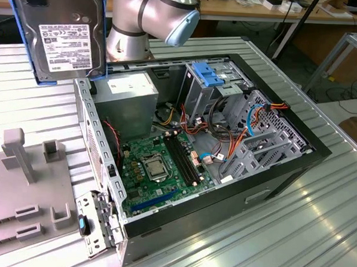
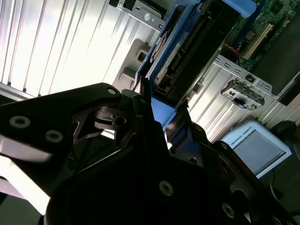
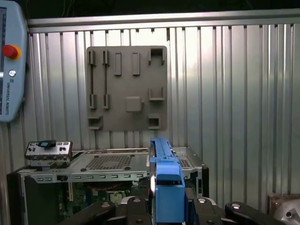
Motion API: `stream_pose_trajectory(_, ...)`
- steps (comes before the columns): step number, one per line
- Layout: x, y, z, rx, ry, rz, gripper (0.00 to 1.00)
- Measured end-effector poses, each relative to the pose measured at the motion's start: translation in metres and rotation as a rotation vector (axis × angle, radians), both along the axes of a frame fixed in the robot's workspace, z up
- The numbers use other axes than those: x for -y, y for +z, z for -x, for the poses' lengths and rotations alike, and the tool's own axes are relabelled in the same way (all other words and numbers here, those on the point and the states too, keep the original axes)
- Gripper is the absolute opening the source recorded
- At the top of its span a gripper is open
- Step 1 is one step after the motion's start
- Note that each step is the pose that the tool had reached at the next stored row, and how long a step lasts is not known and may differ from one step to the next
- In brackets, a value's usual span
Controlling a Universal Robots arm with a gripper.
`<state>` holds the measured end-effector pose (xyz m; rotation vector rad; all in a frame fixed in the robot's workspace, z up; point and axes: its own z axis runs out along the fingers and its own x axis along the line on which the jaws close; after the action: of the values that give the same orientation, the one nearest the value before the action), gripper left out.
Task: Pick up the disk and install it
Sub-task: 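Pick up the disk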
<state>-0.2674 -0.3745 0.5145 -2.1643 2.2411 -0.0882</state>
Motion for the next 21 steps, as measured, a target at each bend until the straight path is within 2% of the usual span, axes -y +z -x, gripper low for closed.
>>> stream_pose_trajectory(2, 0.0, -0.0004, -0.0071, -0.0001, -0.001, 0.0004, 0.36)
stream_pose_trajectory(6, -0.0003, -0.0034, -0.0399, -0.0001, -0.006, 0.0006, 0.36)
stream_pose_trajectory(7, -0.0004, -0.004, -0.0451, 0.0, -0.006, 0.0006, 0.36)
stream_pose_trajectory(12, -0.0012, -0.0091, -0.0927, -0.0001, -0.009, 0.0009, 0.36)
stream_pose_trajectory(13, -0.0012, -0.0099, -0.0996, -0.0001, -0.009, 0.0009, 0.36)
stream_pose_trajectory(14, -0.0003, -0.0108, -0.105, 0.0, -0.01, 0.0008, 0.36)
stream_pose_trajectory(16, 0.0028, -0.0117, -0.1076, 0.0, -0.011, 0.0008, 0.36)
stream_pose_trajectory(18, 0.0081, -0.0132, -0.1112, -0.0001, -0.013, 0.0009, 0.36)
stream_pose_trajectory(21, 0.0137, -0.0147, -0.1143, -0.0001, -0.015, 0.0008, 0.36)
